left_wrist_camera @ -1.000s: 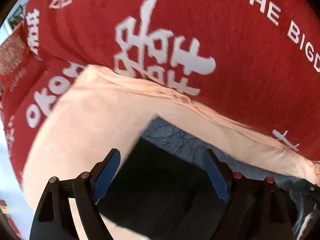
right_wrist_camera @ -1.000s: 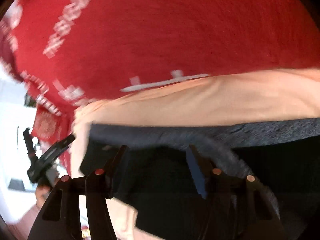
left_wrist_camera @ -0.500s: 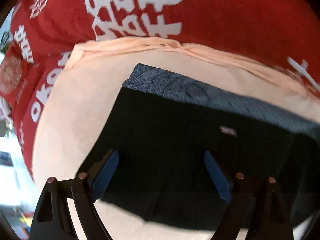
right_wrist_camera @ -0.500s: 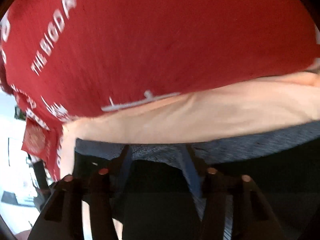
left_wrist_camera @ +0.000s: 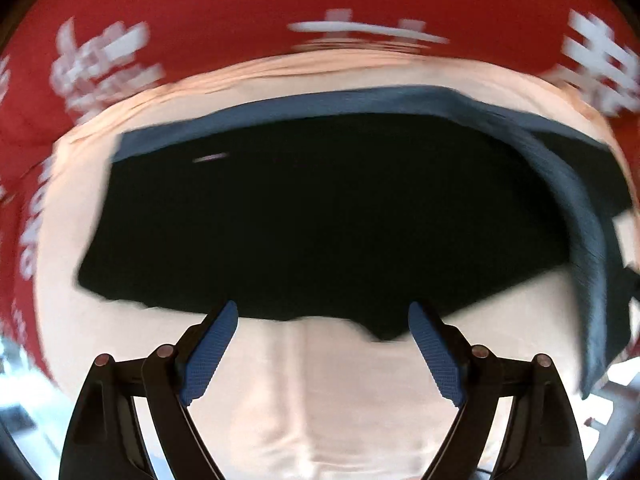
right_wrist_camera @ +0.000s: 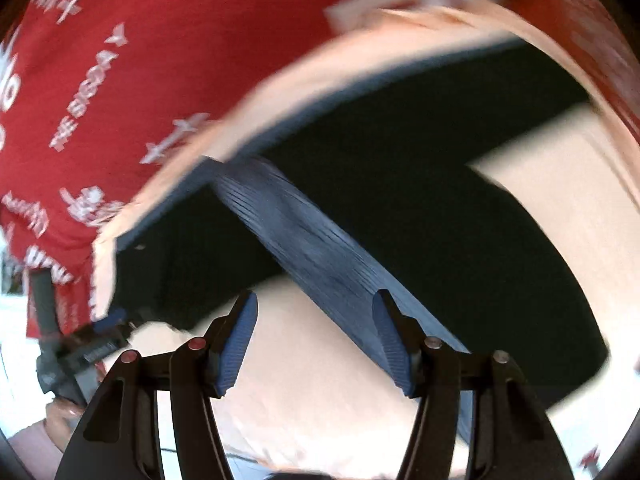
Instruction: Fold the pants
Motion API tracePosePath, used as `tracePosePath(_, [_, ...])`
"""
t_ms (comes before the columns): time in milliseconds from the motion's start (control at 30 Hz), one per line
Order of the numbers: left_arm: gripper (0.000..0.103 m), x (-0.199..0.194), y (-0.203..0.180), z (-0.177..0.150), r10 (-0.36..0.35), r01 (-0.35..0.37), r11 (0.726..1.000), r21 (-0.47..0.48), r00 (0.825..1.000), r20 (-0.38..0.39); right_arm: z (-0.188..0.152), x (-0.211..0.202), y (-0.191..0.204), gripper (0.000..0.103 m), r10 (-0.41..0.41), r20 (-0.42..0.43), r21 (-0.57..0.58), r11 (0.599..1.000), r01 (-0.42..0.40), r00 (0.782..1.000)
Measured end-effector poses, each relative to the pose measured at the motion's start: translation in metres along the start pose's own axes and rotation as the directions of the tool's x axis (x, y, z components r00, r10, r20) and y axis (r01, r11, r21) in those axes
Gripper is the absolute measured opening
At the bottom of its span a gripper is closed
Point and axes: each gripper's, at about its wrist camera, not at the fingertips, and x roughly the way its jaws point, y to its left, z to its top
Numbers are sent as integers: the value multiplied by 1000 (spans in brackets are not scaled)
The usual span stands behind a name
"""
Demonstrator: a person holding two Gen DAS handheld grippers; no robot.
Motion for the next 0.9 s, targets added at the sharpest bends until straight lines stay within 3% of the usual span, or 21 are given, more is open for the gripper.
tracePosePath(200, [88, -10, -78, -3, -166, 161, 973, 164, 986, 19, -76, -36, -76, 64, -128, 21, 173, 977, 123, 992])
tracePosePath(433, [88, -12, -160, -9, -299, 298, 925, 235, 954, -31, -118, -35, -131, 64, -134, 17, 314, 941, 122, 991])
tracePosePath(667, [88, 20, -213, -11, -292, 304, 911, 279, 953, -85, -117, -18, -157, 63, 53, 27, 283, 957, -58, 998])
tracePosePath(767, [88, 28, -233, -12, -309, 326, 908, 261, 945, -107, -111, -8, -150, 44, 115, 30, 274, 954, -119, 993])
tracePosePath(833, [88, 31, -244, -11, -316, 337, 906, 255, 941, -120, -108, -6, -153, 11, 143, 19, 296, 944, -142, 990])
tracePosePath(900, [72, 34, -250, -9, -318, 341, 907, 247, 939, -127, -103, -10, -155, 5, 150, 3, 313, 939, -144, 989])
